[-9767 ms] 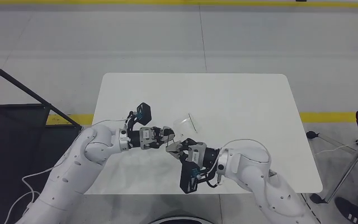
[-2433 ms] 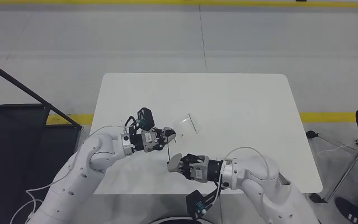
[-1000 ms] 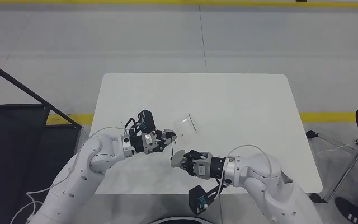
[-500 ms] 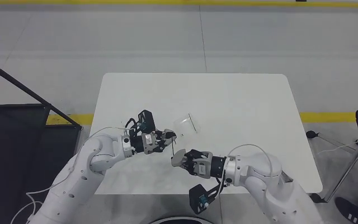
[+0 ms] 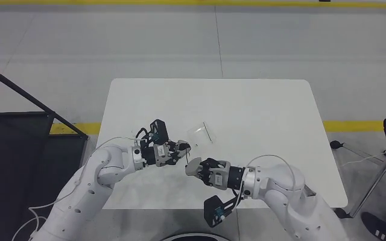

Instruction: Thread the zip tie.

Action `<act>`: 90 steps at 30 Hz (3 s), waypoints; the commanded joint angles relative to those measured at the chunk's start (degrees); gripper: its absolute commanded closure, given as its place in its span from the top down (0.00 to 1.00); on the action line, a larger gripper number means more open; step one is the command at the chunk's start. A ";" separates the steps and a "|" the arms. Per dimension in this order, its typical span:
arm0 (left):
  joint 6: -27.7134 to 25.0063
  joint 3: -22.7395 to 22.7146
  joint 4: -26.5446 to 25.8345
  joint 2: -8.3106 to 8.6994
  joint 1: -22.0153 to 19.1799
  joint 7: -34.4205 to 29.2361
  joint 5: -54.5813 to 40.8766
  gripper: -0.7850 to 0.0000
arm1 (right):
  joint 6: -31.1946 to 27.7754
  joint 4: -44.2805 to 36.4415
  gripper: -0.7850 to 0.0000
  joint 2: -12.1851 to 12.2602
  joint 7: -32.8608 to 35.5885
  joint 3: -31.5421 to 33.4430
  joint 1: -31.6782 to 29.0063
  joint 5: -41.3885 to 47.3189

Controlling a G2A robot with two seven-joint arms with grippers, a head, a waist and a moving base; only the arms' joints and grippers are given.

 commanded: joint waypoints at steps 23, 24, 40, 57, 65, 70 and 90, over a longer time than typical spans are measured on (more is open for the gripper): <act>-1.61 0.43 -0.12 0.12 -0.07 -2.58 -2.85 0.00 | 9.80 -1.26 0.00 0.21 1.41 1.46 -3.28 -0.40; -1.67 0.43 -0.12 0.12 -0.10 -2.68 -2.85 0.00 | 10.06 -1.29 0.00 0.21 1.35 1.54 -3.43 -0.30; -3.07 0.74 -0.20 0.32 -0.19 -4.41 -4.15 0.00 | 15.92 -1.99 0.00 0.29 1.88 3.17 -6.06 -0.71; -4.70 0.99 0.57 0.72 -0.95 -7.45 -9.30 0.00 | 13.04 -2.91 0.00 0.57 0.52 2.32 -6.09 -5.40; -4.15 0.77 0.66 0.81 -0.98 -7.27 -10.43 0.00 | 10.90 -2.97 0.00 0.76 -1.00 1.64 -5.38 -7.49; -3.75 0.64 0.69 0.84 -0.95 -6.89 -10.80 0.00 | 8.65 -2.90 0.00 0.88 -1.80 0.97 -4.68 -8.78; -3.02 0.24 0.87 0.87 -0.82 -5.46 -11.40 0.00 | 2.10 -2.29 0.00 0.89 -1.25 -2.23 -1.32 -11.10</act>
